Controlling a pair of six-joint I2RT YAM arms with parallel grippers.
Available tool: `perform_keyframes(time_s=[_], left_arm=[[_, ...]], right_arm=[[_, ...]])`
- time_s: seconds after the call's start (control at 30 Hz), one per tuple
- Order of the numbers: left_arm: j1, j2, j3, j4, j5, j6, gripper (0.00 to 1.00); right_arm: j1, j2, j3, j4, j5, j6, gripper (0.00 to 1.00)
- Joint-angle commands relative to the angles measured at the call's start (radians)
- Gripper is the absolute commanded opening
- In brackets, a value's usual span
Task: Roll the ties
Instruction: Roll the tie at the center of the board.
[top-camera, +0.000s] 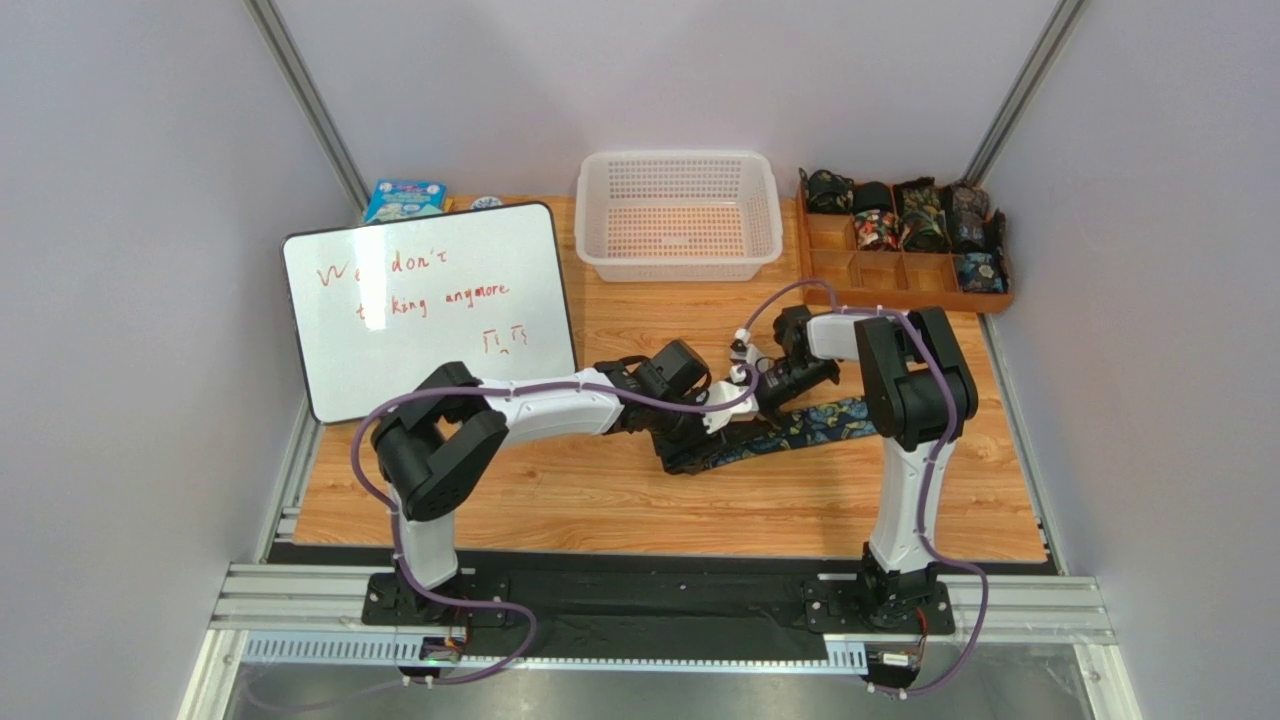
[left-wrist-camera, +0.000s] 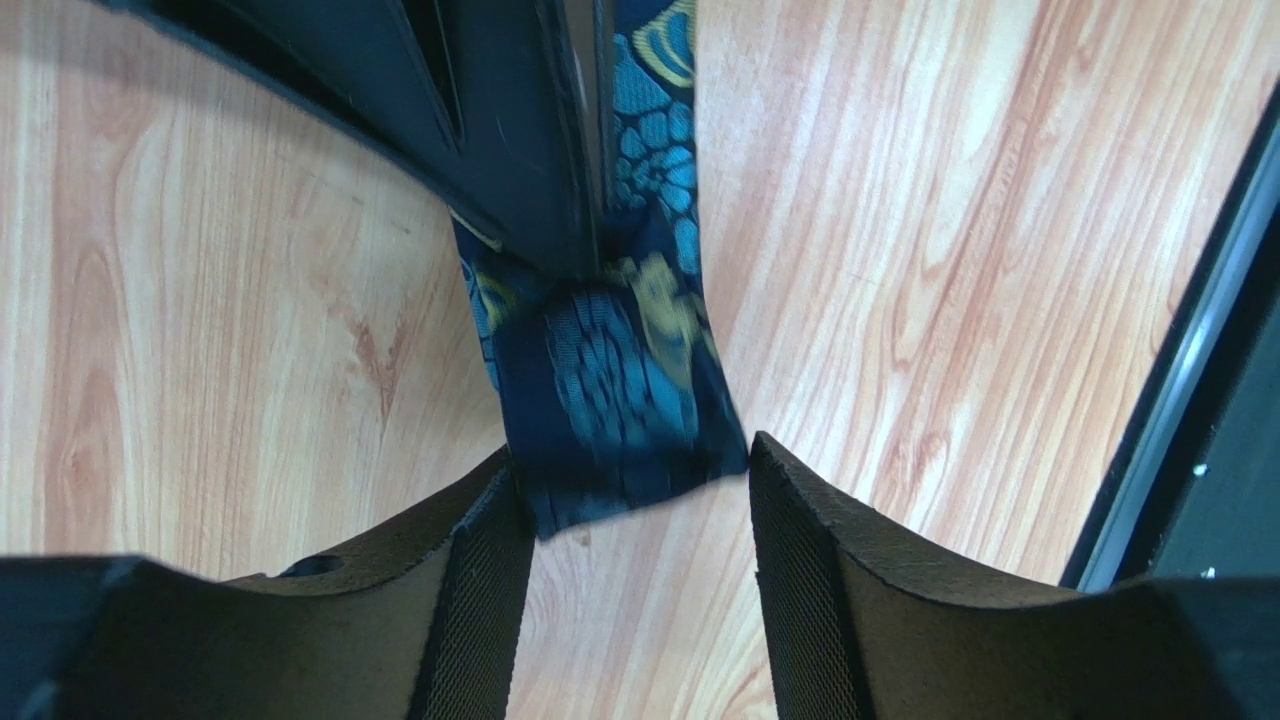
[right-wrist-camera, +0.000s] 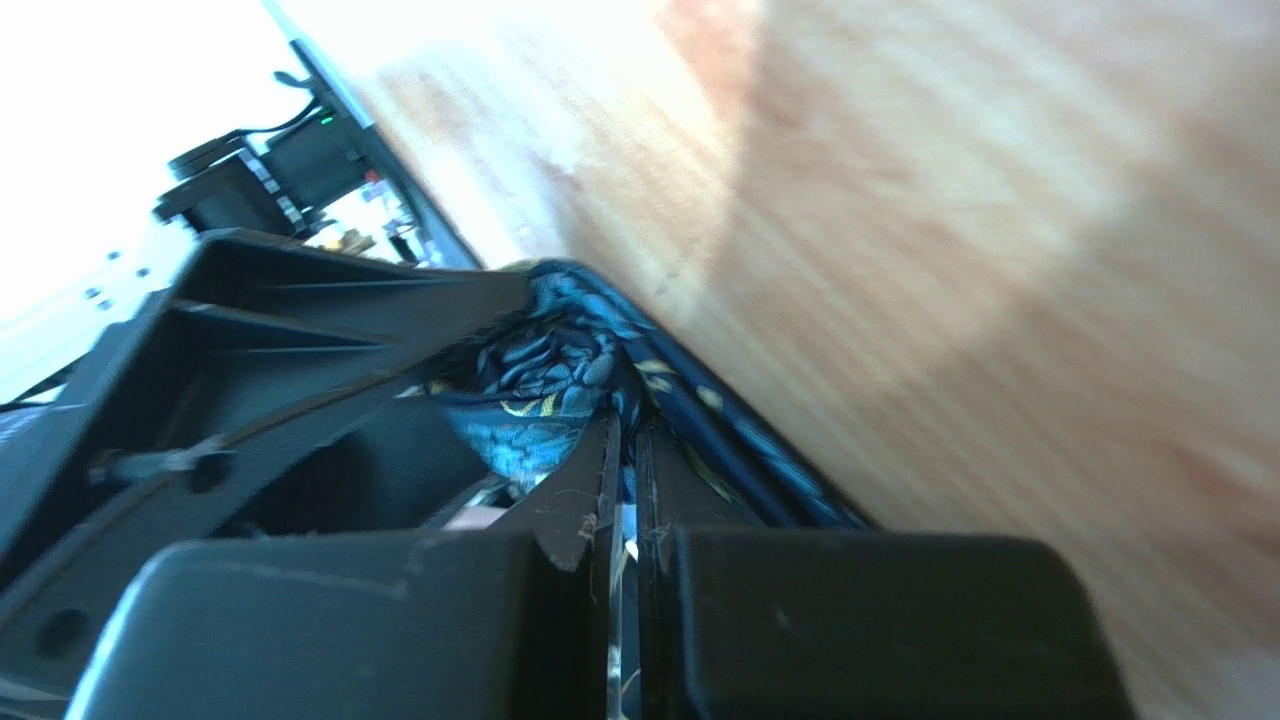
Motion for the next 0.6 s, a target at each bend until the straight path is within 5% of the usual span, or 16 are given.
perform_keyframes(time_s=[0.0, 0.27, 0.33, 0.57], left_arm=[[0.017, -0.106, -0.061, 0.02, 0.026, -0.024, 0.61], [0.035, -0.249, -0.22, 0.273, 0.061, -0.09, 0.72], [0.032, -0.287, -0.299, 0.43, 0.077, -0.125, 0.93], [-0.018, -0.194, -0.379, 0.745, -0.067, -0.205, 0.93]], right_arm=[[-0.029, 0.022, -0.016, 0.018, 0.281, 0.023, 0.0], [-0.03, 0.012, -0.008, -0.005, 0.358, 0.032, 0.0], [-0.029, 0.01, -0.008, -0.006, 0.382, 0.041, 0.0], [-0.027, 0.042, -0.028, -0.009, 0.384, 0.044, 0.0]])
